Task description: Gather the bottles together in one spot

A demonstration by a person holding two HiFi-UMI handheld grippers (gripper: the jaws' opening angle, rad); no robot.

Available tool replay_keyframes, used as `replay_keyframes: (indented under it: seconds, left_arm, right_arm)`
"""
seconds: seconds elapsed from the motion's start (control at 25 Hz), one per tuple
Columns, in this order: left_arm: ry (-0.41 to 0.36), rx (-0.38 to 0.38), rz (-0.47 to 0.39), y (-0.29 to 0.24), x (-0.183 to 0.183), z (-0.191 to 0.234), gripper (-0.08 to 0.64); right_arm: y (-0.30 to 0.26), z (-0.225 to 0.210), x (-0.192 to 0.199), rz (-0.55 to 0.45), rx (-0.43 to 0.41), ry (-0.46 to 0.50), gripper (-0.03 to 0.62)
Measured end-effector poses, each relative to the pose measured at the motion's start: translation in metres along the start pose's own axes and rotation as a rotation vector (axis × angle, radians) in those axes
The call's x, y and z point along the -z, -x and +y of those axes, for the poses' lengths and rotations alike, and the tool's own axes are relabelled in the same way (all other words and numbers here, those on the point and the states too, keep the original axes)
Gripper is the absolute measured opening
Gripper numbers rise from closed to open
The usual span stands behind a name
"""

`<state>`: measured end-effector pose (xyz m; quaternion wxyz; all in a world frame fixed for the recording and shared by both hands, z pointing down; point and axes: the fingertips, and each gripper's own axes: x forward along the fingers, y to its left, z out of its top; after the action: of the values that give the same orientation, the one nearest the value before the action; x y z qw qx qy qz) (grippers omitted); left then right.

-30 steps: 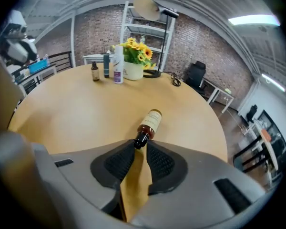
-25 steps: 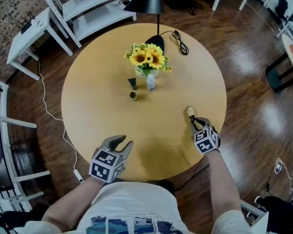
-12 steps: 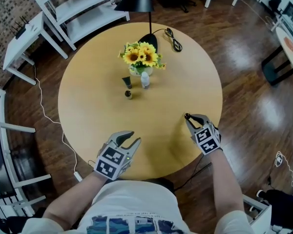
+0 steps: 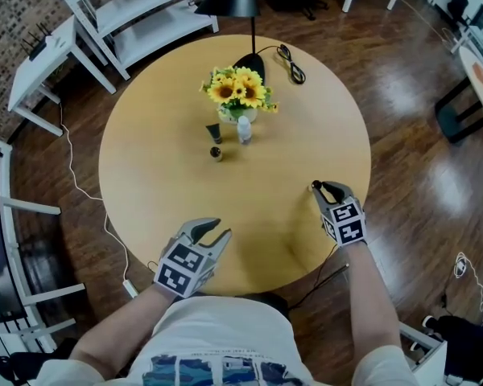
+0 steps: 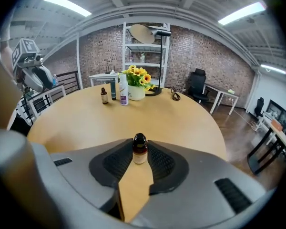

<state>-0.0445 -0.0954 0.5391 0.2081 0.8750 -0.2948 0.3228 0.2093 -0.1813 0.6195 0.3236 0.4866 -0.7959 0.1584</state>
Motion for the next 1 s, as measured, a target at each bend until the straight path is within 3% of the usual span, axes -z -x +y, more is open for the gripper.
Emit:
replay_keyframes:
  seconds: [0.16,0.4,0.6,0.8,1.0]
  left_arm:
    - [0.004,-0.001,-0.001,-0.001,0.001,0.0,0.12]
    - [-0.007,0.004,0.005,-0.005,-0.001,-0.005,0.12]
    - [-0.021,0.005,-0.002,-0.004,-0.004,-0.006,0.12]
    - [-0.116,0.027,-0.068,-0.001,-0.037,-0.009,0.132]
    - [-0.226,0.108,-0.094,-0.016,-0.08,-0.033,0.154]
  right_arm:
    - [-0.006,0.002,0.009,-0.005,0.014,-0.045,0.236]
    - [-0.027,0.011,0.033,0.042,0.017,-0.075,0.239]
    - [-0.032,0.007,0.041,0.065,0.04,-0.092,0.166]
    - [-0.012,0.051,-0.003,0.013,-0.029,0.101,0.164]
    - [0.006,0.122,-0.056,-0.049,-0.13,0.286,0.164]
